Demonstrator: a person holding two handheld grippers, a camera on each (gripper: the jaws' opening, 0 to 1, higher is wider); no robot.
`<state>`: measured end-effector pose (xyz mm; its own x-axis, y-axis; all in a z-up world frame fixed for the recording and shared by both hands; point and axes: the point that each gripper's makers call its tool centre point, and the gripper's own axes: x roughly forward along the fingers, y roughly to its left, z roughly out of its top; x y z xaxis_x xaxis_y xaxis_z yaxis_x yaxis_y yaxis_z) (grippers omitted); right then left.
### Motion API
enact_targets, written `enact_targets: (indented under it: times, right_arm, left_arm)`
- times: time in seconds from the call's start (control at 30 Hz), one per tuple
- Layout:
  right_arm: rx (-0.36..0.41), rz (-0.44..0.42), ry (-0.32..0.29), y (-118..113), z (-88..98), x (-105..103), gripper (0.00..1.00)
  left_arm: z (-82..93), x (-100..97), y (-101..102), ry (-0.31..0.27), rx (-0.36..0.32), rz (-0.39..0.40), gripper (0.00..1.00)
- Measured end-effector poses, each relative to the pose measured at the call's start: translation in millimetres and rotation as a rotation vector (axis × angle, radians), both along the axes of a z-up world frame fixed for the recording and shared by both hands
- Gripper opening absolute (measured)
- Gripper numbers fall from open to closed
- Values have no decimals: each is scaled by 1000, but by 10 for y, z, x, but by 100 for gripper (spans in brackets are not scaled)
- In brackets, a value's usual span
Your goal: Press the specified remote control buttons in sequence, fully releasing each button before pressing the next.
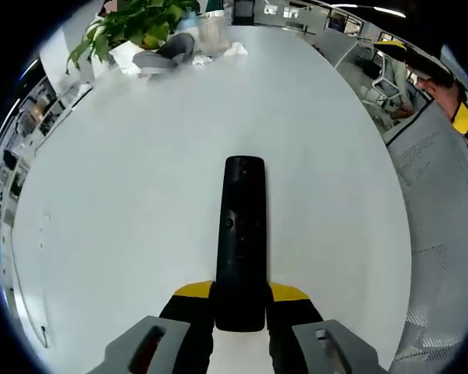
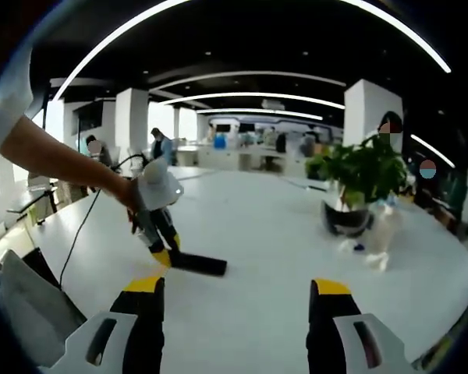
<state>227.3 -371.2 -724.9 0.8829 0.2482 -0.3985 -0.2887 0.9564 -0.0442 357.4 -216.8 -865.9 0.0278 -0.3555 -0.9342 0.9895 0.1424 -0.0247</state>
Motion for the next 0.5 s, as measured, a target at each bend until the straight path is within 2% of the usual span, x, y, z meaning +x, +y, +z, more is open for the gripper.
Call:
enact_targets:
  times: [0.5]
  right_arm:
    - [-5,-6,5,-21,-12,3,74]
  left_arm:
    - [-17,223,-45,2,13,-7,24]
